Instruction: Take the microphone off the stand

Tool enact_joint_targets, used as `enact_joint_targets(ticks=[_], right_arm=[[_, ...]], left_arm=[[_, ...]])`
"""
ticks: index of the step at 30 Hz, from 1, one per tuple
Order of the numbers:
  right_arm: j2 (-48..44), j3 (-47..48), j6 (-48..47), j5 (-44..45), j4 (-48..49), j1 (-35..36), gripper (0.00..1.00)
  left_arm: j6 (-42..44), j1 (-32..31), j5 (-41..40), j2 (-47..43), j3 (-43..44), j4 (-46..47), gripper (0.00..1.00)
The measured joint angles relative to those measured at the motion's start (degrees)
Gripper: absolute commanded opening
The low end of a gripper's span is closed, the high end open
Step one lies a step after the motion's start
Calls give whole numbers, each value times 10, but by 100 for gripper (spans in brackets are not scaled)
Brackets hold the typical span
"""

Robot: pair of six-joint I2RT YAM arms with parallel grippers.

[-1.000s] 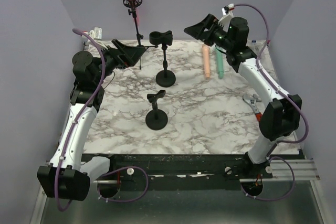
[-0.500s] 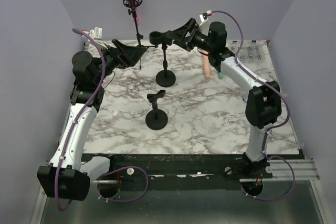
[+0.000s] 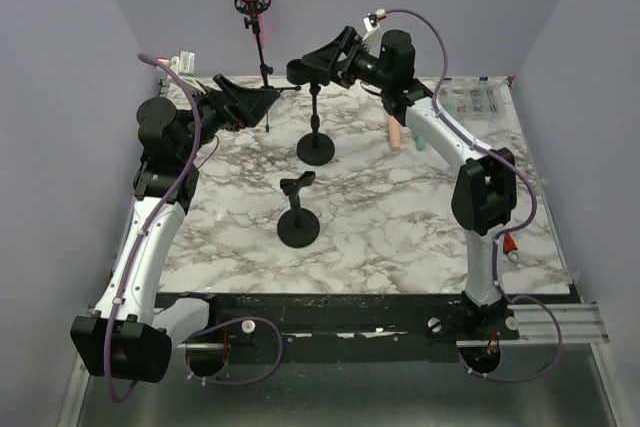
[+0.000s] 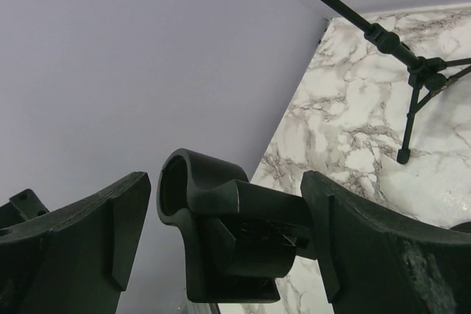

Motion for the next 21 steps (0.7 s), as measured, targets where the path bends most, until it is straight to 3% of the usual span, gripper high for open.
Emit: enact_joint_targets(ticks=[5, 10, 21], right_arm=[[6, 3, -20, 16, -32, 4, 78], [7, 4, -26, 25, -30, 5, 58], [6, -21, -14, 30, 6, 8, 58]], left_arm=[[0, 0, 0, -1, 0, 0, 97], [0, 0, 0, -1, 0, 0, 97], [-2, 3, 2, -1, 0, 0, 97]])
